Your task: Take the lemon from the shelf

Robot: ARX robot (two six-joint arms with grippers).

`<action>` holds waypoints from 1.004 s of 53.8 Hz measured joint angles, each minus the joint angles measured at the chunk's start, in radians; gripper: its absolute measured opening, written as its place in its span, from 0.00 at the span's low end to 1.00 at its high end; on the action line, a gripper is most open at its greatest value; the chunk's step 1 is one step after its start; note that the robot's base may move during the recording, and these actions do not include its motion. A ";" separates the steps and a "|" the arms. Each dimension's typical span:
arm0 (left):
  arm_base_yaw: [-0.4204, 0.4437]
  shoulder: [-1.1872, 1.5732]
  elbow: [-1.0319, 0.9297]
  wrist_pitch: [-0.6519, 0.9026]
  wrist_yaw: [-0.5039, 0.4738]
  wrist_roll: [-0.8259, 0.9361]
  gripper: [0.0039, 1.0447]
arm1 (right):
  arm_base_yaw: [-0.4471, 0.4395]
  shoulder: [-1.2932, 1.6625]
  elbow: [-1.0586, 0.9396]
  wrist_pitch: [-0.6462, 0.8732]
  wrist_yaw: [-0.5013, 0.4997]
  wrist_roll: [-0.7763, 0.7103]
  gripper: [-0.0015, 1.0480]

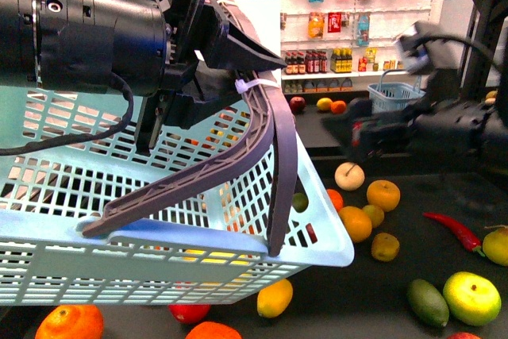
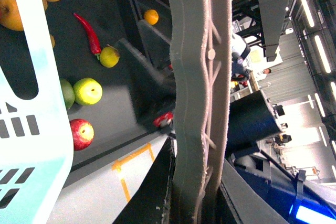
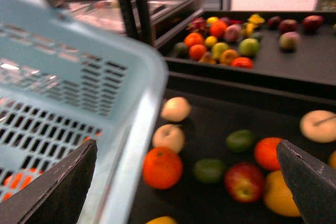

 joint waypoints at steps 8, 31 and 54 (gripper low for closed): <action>0.000 0.000 0.000 0.000 0.008 0.000 0.11 | -0.180 0.048 0.028 -0.022 -0.021 -0.050 0.98; 0.000 0.000 0.000 0.000 0.004 -0.002 0.11 | -0.130 0.521 0.094 -0.043 -0.072 -0.257 0.98; 0.000 0.000 0.000 0.000 0.004 -0.002 0.11 | 0.062 0.706 0.352 -0.122 -0.113 -0.306 0.98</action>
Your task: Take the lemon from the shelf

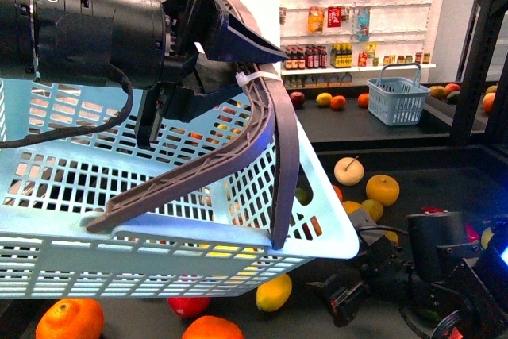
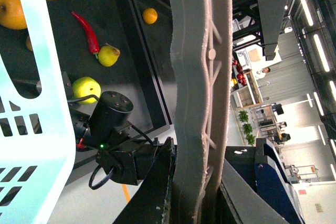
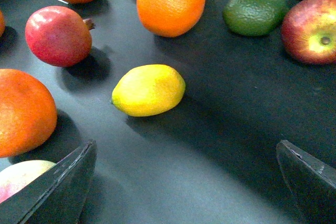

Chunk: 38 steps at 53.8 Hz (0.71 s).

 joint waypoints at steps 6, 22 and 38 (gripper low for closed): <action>0.000 0.000 0.000 0.000 0.001 0.000 0.11 | 0.026 0.042 0.064 -0.014 -0.010 -0.006 0.98; 0.000 0.000 0.000 0.000 0.001 0.000 0.11 | 0.088 0.132 0.193 -0.055 -0.023 -0.010 0.98; 0.000 0.000 0.000 0.000 0.001 0.000 0.11 | 0.116 0.240 0.346 -0.142 -0.010 -0.035 0.98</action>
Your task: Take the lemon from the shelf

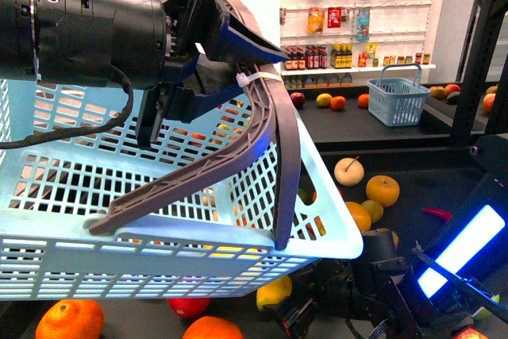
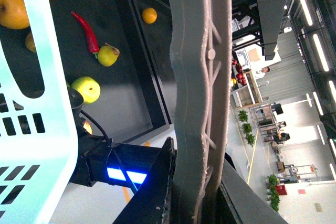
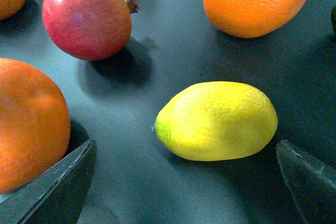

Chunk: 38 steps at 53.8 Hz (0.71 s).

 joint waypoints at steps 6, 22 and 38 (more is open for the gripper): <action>0.000 0.000 0.000 0.000 0.001 0.000 0.11 | 0.005 0.040 0.082 -0.048 0.020 -0.021 0.98; 0.000 0.000 0.000 0.000 -0.001 0.000 0.11 | 0.030 0.149 0.284 -0.158 0.086 -0.052 0.98; 0.000 0.000 0.000 0.000 0.000 0.000 0.11 | 0.051 0.240 0.466 -0.259 0.129 -0.079 0.98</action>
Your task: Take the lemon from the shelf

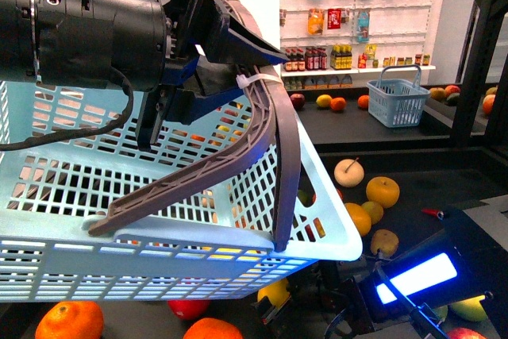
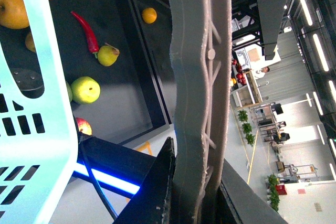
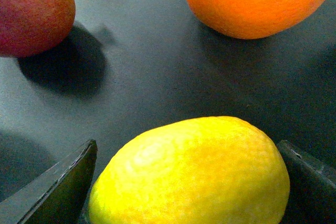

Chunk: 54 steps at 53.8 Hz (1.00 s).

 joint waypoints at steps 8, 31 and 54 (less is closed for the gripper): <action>0.000 0.000 0.000 0.000 0.000 0.000 0.11 | 0.006 0.018 0.027 0.005 0.011 -0.001 0.88; 0.000 0.000 0.000 0.000 0.000 0.000 0.11 | -0.038 -0.115 -0.246 0.193 0.007 0.008 0.83; 0.000 0.000 0.000 0.000 0.000 0.000 0.11 | -0.259 -0.436 -0.724 0.437 0.026 0.014 0.81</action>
